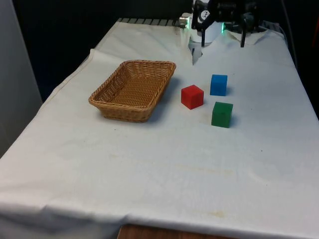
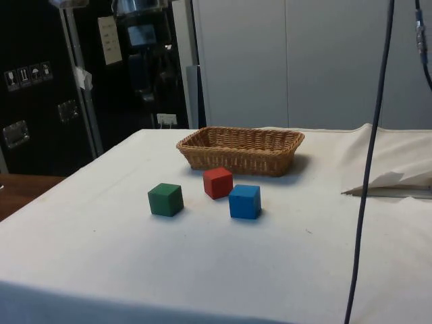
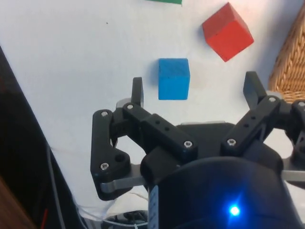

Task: Pick up exactly two blocks and place them into the basket.

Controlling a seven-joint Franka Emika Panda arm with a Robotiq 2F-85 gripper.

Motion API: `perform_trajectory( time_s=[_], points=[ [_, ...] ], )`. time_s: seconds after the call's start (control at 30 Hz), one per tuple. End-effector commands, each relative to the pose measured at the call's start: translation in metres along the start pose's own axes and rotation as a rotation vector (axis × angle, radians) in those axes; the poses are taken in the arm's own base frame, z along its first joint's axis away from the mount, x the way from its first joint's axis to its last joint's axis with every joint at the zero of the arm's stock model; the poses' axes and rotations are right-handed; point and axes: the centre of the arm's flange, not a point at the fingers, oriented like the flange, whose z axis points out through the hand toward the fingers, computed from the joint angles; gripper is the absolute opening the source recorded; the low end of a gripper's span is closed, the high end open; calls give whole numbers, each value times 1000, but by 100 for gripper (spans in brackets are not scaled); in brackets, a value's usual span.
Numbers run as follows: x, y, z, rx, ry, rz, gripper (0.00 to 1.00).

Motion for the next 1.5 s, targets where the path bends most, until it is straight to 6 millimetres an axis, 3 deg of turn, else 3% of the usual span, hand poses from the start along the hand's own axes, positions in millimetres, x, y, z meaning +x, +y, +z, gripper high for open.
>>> perform_trajectory(
  time_s=[0.0, 0.67, 1.2, 1.47],
  points=[
    [1, 1, 3, 18, 7, -2, 100],
    [13, 2, 44, 51, 32, -21, 100],
    [18, -12, 88, 38, 69, -50, 100],
    [27, -19, 122, 49, 67, -17, 100]
  ],
)
